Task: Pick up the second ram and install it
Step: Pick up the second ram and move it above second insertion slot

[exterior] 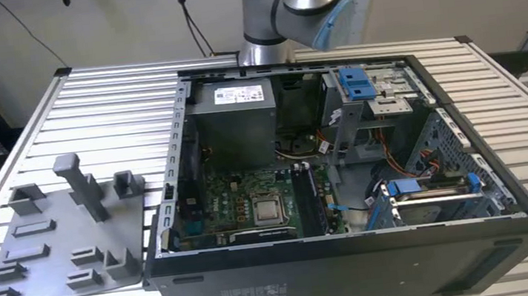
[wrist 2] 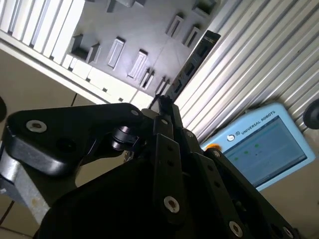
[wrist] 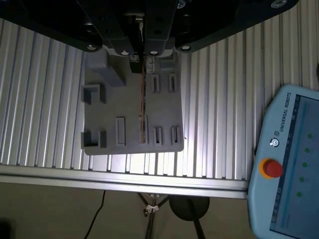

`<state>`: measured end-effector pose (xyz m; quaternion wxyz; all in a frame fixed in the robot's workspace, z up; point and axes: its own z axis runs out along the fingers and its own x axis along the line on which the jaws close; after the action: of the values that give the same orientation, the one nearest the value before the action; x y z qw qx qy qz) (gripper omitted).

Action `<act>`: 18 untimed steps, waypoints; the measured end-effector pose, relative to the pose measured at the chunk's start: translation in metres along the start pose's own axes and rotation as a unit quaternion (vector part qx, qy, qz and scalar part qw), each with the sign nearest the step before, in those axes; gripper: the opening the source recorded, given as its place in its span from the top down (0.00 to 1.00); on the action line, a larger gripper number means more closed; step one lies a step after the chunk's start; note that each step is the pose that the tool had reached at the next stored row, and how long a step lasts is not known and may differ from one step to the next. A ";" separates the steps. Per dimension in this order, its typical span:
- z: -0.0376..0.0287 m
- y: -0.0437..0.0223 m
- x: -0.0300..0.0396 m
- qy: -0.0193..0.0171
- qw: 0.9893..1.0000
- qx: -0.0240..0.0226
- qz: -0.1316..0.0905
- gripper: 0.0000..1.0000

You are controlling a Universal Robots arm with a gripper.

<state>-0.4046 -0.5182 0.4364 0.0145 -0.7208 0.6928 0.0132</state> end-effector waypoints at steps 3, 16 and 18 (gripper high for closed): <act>0.0001 -0.0019 0.0001 0.000 1.000 0.000 0.000 0.86; 0.0001 -0.0299 0.0012 0.000 1.000 0.000 0.000 0.86; 0.0001 -0.0344 0.0014 0.000 1.000 0.000 0.000 0.86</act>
<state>-0.3701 -0.5182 0.4363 0.0144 -0.7208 0.6929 0.0133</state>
